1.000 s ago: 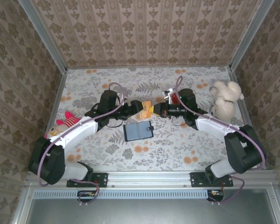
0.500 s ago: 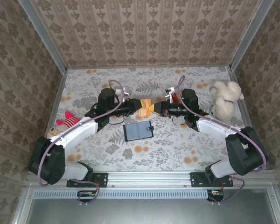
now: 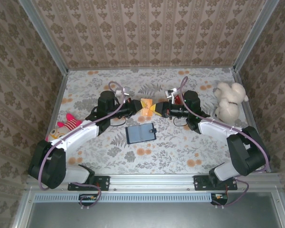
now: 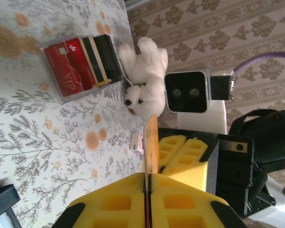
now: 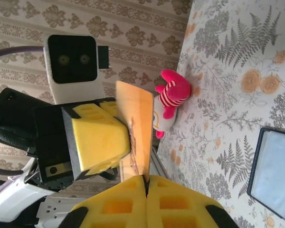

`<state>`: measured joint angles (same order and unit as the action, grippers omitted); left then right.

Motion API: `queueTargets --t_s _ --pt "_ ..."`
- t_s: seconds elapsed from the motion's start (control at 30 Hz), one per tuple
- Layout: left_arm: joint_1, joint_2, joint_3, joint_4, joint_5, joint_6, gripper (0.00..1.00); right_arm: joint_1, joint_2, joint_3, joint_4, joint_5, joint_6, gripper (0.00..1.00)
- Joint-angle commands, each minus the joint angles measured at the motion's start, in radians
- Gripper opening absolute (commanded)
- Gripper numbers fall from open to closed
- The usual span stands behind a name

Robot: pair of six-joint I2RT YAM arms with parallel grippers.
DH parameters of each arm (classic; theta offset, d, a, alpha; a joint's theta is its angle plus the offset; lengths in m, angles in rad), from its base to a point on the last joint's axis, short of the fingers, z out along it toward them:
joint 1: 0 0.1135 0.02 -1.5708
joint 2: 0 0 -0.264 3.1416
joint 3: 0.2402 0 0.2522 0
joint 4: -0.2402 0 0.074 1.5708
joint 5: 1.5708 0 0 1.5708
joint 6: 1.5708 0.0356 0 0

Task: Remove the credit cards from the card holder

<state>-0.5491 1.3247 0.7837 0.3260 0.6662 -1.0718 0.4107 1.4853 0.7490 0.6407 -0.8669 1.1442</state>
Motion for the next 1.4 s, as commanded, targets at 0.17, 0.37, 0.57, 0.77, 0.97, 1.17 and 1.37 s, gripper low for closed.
queueTargets --t_s 0.17,0.37,0.57,0.77,0.97,1.17,1.37 --pt "0.055 -0.015 0.019 -0.221 -0.015 0.067 0.56 -0.03 -0.001 0.096 -0.093 0.029 -0.128 0.0" --pt "0.082 -0.024 0.113 -0.614 -0.287 0.33 0.86 -0.103 -0.019 0.258 -0.658 0.144 -0.489 0.0" --pt "0.124 -0.005 0.111 -0.709 -0.394 0.396 0.98 -0.174 -0.012 0.384 -1.012 0.429 -0.759 0.0" --pt "0.129 0.025 0.101 -0.745 -0.422 0.426 1.0 -0.206 0.037 0.501 -1.164 0.732 -0.954 0.0" --pt "0.136 0.043 0.115 -0.774 -0.432 0.434 1.0 -0.233 0.133 0.606 -1.237 0.796 -1.11 0.0" --pt "0.141 0.054 0.111 -0.764 -0.418 0.429 1.0 -0.278 0.224 0.676 -1.314 0.789 -1.149 0.0" --pt "0.141 0.074 0.113 -0.756 -0.401 0.415 1.0 -0.313 0.28 0.695 -1.322 0.727 -1.169 0.0"
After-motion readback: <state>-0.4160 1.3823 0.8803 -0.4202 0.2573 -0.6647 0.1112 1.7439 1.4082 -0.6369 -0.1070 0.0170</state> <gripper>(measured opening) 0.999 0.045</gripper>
